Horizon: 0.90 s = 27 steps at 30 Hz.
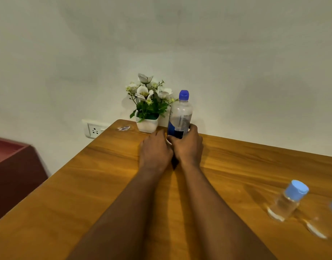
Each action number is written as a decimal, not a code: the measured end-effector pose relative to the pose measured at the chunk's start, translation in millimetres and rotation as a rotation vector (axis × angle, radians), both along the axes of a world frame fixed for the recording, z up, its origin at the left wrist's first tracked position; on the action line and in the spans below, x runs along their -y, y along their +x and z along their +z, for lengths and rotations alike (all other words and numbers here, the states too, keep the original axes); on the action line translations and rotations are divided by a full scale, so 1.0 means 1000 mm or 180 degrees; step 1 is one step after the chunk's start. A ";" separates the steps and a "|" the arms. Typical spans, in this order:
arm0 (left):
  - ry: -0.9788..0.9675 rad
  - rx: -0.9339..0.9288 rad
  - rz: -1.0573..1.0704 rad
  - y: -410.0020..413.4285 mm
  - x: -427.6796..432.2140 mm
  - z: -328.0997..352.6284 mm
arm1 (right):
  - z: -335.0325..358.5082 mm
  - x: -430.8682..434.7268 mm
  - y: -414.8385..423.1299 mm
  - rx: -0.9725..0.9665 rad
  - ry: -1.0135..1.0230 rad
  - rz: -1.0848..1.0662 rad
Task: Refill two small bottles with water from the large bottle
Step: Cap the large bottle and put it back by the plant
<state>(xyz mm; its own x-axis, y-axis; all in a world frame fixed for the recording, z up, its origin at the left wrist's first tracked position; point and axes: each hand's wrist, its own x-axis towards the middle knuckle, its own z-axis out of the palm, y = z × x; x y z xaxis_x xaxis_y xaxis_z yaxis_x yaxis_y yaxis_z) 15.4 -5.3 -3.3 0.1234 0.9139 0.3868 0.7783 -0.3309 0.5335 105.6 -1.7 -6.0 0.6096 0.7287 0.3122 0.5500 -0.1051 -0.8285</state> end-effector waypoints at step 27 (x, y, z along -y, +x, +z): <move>0.0315 -0.0724 -0.0079 0.001 0.002 -0.014 | -0.004 0.027 0.007 0.0351 -0.0546 0.0473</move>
<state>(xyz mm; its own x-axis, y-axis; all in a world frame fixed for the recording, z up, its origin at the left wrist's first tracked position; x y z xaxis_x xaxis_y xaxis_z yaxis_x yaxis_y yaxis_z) 16.1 -7.7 -17.5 0.2394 0.8685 0.4339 0.8657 -0.3933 0.3095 112.7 -28.4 -9.8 0.4608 0.8558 0.2349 0.6561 -0.1503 -0.7396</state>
